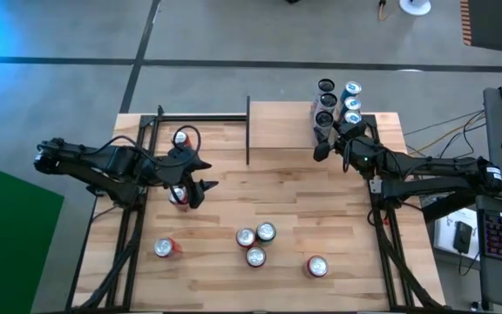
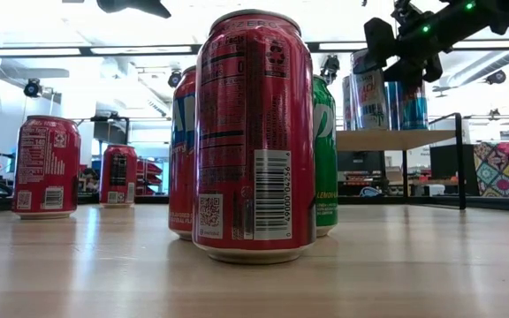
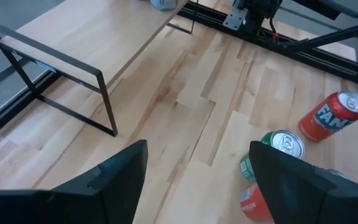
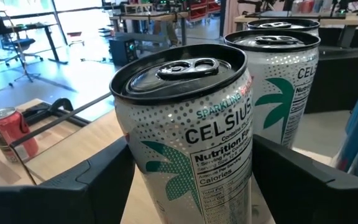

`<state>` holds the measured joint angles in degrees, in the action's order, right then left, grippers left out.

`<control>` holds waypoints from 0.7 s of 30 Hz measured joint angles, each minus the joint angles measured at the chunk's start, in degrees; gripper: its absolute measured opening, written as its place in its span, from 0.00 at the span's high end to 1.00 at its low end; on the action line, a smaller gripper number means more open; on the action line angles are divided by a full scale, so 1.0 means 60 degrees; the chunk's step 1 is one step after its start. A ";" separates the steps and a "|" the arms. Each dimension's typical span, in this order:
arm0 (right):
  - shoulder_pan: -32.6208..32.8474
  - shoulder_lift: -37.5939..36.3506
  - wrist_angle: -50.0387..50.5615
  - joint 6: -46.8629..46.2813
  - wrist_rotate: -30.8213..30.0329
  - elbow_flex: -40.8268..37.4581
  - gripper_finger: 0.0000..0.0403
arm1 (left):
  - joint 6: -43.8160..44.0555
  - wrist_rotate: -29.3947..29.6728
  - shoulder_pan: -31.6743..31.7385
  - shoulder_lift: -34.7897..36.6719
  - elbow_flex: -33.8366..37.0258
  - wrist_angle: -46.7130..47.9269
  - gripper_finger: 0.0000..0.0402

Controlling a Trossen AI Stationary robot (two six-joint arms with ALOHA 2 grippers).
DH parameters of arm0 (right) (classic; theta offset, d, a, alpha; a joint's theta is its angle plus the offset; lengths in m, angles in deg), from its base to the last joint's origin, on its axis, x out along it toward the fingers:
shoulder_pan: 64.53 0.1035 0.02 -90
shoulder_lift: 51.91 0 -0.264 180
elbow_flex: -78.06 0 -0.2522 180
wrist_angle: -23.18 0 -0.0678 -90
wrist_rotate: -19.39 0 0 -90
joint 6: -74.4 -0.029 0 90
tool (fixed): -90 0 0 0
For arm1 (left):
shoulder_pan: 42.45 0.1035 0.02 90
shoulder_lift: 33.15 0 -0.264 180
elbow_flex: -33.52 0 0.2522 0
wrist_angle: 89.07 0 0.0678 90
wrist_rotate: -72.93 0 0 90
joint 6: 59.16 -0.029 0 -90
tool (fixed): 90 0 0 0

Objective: Place canned beverage on shelf
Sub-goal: Put the white-pink soda can on the shelf aligned with the other white-pink soda cans

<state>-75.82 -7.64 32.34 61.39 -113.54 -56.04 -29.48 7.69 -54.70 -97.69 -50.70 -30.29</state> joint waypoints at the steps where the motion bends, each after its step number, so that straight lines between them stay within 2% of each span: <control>1: 0.0000 0.0000 0.0000 -0.0010 0.0000 0.0000 0.28 | 0.0034 -0.0041 0.0000 0.0000 0.0000 -0.0004 0.33; 21: 0.0003 0.0000 0.0004 -0.0091 -0.0055 0.0000 0.28 | 0.0181 -0.0049 0.0000 0.0000 0.0000 -0.0042 0.33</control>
<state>-75.81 -7.64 32.36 60.85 -113.87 -56.04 -28.39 7.39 -54.70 -97.69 -50.70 -30.54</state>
